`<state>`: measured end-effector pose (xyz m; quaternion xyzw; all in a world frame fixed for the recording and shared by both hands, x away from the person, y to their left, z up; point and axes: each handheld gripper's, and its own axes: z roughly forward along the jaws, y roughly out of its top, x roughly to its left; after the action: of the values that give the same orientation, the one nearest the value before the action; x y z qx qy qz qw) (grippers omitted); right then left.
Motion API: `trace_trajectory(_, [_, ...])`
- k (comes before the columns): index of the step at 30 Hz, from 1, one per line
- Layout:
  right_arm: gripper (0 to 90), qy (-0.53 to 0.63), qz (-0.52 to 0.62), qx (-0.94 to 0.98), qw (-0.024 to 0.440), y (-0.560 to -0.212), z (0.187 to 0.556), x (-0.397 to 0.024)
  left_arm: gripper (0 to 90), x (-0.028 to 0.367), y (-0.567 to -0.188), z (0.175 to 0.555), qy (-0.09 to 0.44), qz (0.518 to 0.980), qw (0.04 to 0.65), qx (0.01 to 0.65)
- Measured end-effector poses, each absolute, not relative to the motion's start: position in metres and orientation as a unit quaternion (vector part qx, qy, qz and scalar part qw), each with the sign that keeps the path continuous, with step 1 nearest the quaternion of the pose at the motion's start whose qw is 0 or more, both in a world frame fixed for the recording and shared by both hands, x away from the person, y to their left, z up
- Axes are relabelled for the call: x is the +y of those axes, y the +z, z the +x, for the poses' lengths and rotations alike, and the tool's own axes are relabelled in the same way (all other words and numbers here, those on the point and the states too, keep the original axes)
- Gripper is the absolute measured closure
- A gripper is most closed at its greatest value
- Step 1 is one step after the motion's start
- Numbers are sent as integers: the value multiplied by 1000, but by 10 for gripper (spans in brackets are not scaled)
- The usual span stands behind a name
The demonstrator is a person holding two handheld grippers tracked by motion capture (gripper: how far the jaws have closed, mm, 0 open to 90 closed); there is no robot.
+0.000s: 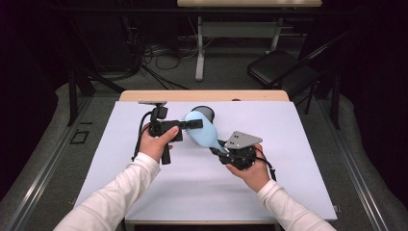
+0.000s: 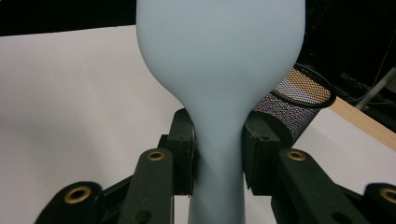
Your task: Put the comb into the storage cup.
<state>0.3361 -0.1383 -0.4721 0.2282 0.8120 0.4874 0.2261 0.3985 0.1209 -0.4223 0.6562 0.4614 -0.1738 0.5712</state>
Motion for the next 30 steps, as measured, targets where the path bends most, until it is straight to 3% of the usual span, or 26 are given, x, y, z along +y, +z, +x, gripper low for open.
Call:
trace_trajectory(15, [646,491,231,811,220,-473,336,-139,509,118,-422,402,-176,655,566,468])
trace_trajectory(30, [555,490,233,813,211,-475,336,-139,510,120,-423,405,-166,653,566,475])
